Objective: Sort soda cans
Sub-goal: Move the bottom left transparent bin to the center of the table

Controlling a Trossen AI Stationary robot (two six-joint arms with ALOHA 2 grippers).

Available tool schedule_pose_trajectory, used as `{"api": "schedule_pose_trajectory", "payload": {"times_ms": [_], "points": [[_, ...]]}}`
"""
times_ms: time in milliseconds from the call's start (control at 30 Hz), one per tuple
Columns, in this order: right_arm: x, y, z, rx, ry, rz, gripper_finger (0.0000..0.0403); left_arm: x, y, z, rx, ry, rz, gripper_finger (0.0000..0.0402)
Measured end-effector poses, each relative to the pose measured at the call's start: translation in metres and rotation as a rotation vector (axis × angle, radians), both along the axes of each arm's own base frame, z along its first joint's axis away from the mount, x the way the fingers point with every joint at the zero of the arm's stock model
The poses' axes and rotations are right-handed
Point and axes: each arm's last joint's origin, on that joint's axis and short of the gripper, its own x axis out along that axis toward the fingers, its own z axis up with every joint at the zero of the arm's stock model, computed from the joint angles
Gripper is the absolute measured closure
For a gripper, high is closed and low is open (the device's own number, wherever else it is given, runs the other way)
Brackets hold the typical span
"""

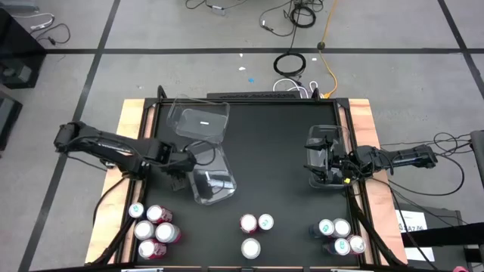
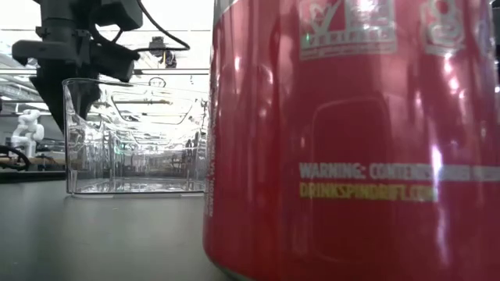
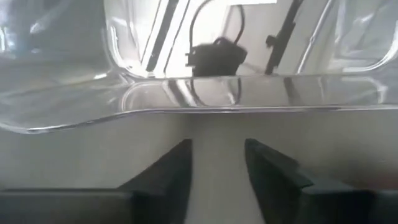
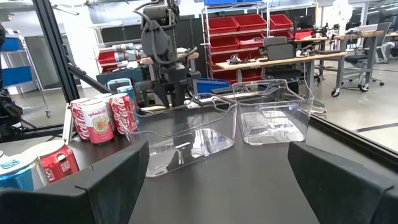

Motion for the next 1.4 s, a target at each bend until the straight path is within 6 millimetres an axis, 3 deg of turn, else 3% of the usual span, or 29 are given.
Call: {"api": "schedule_pose_trajectory", "payload": {"times_ms": [233, 300, 633, 1400], "points": [[0.000, 0.000, 0.000, 0.000, 0.000, 0.000, 0.0025, 0.022, -0.003, -0.017, -0.015, -0.015, -0.050, 0.0378], [0.000, 0.000, 0.000, 0.000, 0.000, 0.000, 0.0025, 0.029, -0.004, -0.020, -0.019, -0.055, -0.051, 0.0393], [0.000, 0.000, 0.000, 0.000, 0.000, 0.000, 0.0025, 0.059, 0.005, -0.017, 0.017, -0.122, -0.155, 0.0389], [0.000, 0.000, 0.000, 0.000, 0.000, 0.000, 0.0025, 0.148, 0.032, -0.003, 0.060, -0.166, -0.262, 0.0389]]}}
